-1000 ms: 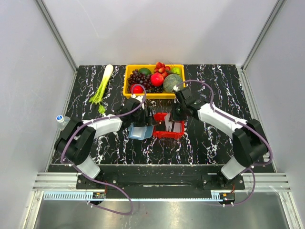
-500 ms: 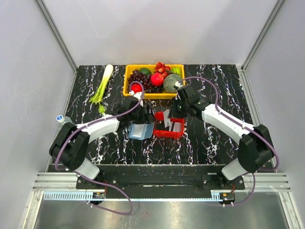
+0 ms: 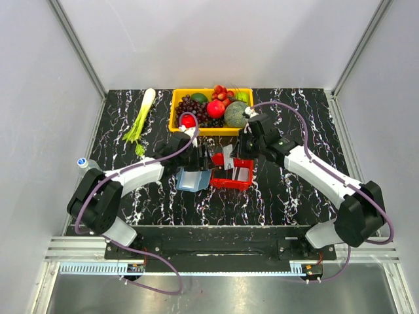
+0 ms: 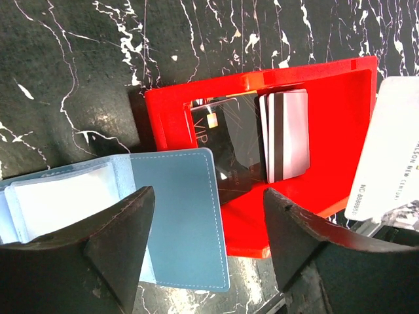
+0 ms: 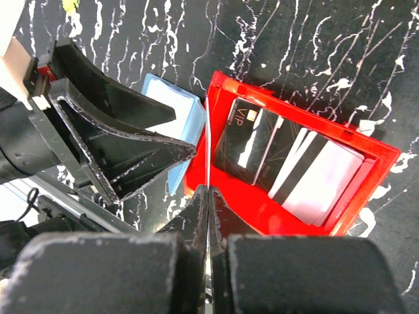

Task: Put the credit cards into the card holder
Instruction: Pick up the credit card from the storage box, then insert the credit card into the card holder.

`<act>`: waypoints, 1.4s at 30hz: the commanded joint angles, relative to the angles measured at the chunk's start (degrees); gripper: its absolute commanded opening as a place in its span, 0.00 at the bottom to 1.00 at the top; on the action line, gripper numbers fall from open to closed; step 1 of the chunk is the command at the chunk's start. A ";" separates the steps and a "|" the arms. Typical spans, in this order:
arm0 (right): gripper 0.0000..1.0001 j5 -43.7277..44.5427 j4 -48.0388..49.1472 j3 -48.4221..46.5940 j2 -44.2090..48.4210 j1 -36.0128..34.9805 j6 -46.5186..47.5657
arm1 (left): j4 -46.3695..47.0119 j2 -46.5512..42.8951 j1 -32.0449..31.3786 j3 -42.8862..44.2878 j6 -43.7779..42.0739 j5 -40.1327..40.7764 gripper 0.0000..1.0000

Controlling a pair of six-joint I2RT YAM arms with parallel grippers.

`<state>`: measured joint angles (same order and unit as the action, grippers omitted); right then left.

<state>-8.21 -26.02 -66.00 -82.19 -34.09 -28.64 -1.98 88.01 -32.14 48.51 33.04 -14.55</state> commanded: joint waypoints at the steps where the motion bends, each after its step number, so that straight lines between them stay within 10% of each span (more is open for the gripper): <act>1: 0.00 -4.53 5.53 -0.54 1.25 -1.24 -4.04 | -0.57 -4.68 0.15 -1.22 0.80 2.49 0.68; 18: 0.00 -2.78 14.77 -3.44 -14.48 -8.89 -12.93 | -8.31 -10.31 5.95 -7.38 -0.52 11.65 0.40; 42: 0.00 7.42 7.83 9.74 -5.09 -7.31 -5.81 | -2.25 -6.44 6.21 -10.72 0.27 6.64 0.39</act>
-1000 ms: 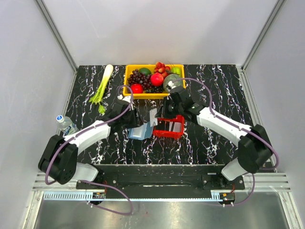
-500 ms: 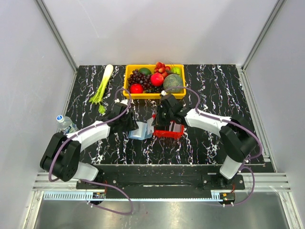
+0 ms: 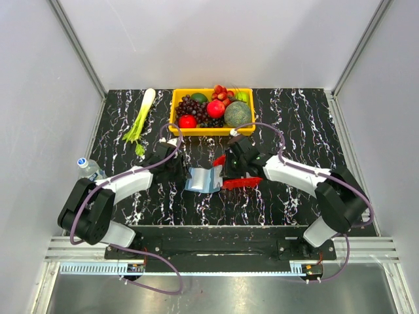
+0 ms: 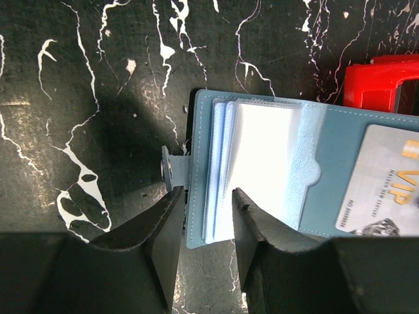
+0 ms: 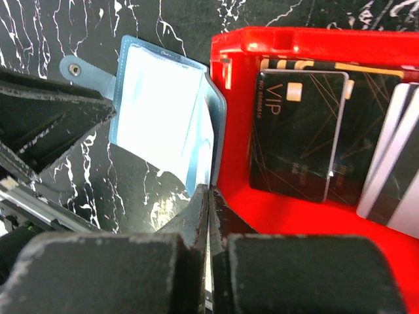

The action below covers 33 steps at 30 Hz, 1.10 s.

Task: Put the credit cards into the card holder
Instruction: Insert the credit card into the card holder.

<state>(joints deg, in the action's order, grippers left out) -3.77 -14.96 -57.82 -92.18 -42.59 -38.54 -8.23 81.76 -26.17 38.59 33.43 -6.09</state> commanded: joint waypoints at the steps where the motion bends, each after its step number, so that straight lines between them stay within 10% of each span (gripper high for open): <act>1: 0.00 2.11 -2.62 1.66 5.78 1.63 5.14 | 4.45 -0.19 0.25 -0.88 -0.29 -2.17 0.40; 33: 0.00 -6.78 6.08 -2.29 -1.33 1.63 0.31 | 9.72 0.68 -0.28 -1.76 1.46 -10.00 0.46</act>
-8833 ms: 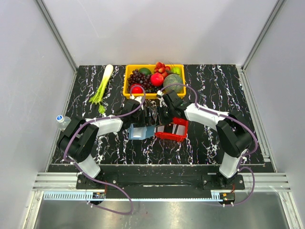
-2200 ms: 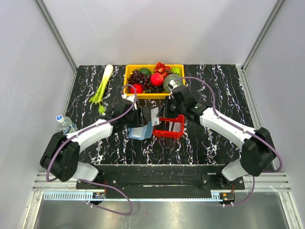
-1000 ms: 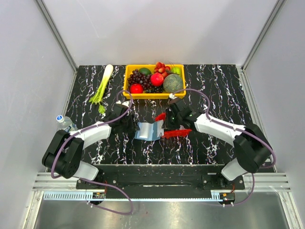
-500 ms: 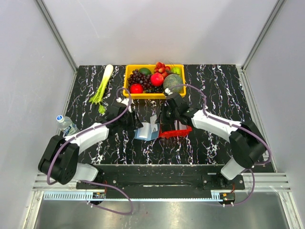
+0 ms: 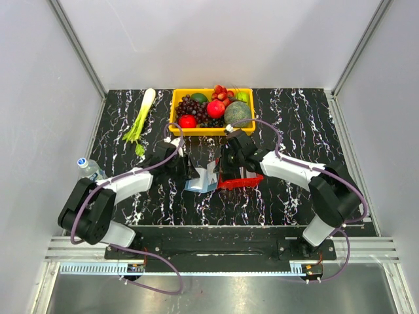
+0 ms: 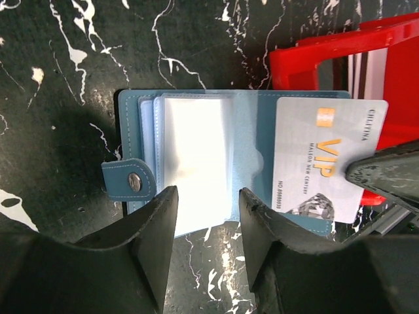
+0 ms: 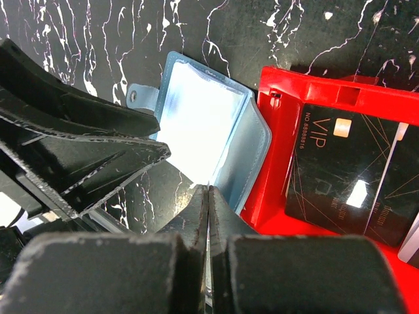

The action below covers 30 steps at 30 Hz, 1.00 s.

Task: Put the credit cards into the card holder
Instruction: Insert the credit card into the card holder.

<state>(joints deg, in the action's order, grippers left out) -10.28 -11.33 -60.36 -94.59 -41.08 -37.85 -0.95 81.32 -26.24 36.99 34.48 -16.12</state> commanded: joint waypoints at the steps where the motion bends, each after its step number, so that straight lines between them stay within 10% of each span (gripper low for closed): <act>1: 0.00 -0.44 2.46 0.33 1.07 0.12 -0.30 | 2.44 1.30 -0.39 -0.17 0.50 0.30 0.46; 30: 0.00 -1.14 3.25 1.12 0.98 0.12 -0.30 | -2.65 -0.90 -5.49 2.56 -1.17 12.96 0.63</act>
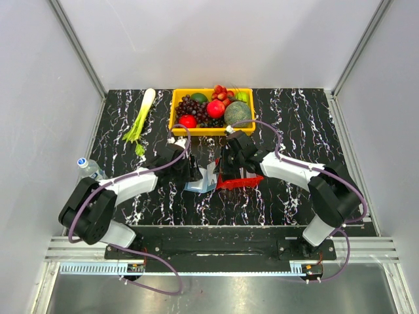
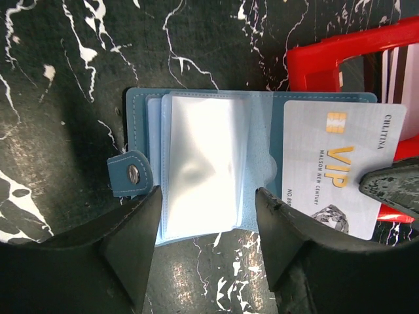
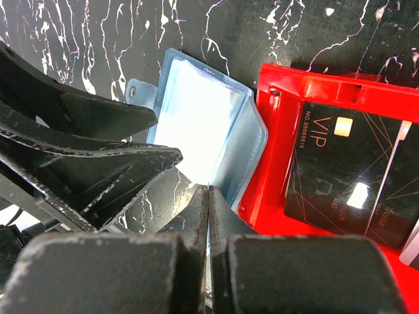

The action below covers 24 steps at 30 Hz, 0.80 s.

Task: Put the credit cards into the card holder
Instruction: Insert the credit card into the card holder.

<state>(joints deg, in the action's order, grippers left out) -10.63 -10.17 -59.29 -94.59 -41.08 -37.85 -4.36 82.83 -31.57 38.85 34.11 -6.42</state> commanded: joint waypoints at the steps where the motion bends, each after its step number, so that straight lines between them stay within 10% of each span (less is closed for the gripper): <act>1: 0.00 -0.97 2.09 0.05 0.90 0.12 -0.21 | 1.02 -2.23 -0.16 0.61 -0.71 2.82 0.63; 24: 0.00 -0.01 2.09 0.40 1.33 0.04 -0.39 | 4.18 2.95 -1.12 2.37 -0.09 -5.44 0.56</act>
<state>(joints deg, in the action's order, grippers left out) -10.68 -10.11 -59.16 -94.56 -41.08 -37.85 -3.25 85.69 -32.14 40.03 34.11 -8.29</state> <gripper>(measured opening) 0.008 0.569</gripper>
